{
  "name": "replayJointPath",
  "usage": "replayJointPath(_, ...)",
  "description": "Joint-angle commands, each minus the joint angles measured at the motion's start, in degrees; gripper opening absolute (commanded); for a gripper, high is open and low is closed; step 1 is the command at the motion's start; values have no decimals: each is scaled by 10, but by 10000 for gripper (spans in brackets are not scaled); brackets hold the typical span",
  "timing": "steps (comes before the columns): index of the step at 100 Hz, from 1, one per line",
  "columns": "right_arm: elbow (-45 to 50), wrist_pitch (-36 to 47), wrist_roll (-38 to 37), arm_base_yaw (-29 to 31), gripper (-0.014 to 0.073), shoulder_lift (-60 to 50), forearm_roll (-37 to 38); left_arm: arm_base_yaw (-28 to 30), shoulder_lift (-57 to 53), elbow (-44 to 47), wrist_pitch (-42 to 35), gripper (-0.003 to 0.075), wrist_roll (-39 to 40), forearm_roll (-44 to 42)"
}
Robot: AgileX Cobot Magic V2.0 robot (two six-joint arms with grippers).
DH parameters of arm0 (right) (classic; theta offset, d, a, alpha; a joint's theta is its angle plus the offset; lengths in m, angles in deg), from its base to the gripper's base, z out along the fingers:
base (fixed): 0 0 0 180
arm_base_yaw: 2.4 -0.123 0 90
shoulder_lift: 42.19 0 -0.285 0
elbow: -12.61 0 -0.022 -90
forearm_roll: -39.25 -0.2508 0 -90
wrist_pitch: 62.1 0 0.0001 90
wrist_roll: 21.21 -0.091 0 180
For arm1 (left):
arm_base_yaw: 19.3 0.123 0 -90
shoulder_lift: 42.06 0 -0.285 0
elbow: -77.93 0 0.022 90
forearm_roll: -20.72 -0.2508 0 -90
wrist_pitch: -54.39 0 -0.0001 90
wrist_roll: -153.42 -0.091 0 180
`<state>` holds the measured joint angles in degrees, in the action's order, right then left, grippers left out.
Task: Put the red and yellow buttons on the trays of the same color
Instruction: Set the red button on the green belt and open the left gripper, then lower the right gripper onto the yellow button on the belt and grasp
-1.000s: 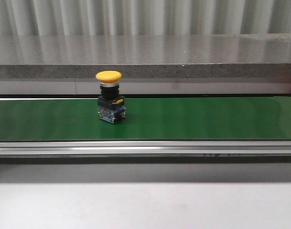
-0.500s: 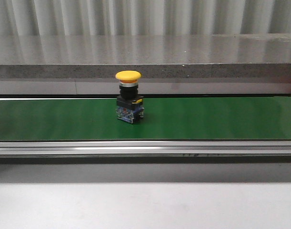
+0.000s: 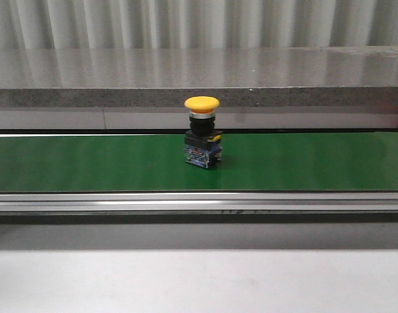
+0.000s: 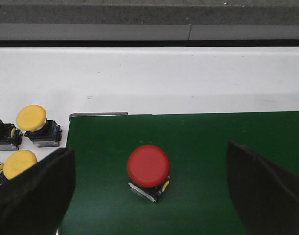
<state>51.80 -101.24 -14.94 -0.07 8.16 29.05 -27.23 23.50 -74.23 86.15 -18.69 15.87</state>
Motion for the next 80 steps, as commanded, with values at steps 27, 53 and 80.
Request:
replayJointPath(27,-14,32,3,0,-67,-4,-2,-32,-202,112,-39,458,0,-4)
replayJointPath(53,-14,32,3,0,-67,-4,-2,-32,-310,186,-39,155,0,-5)
replayJointPath(80,-14,32,3,0,-67,-4,-2,-32,-332,201,-40,-20,0,-5)
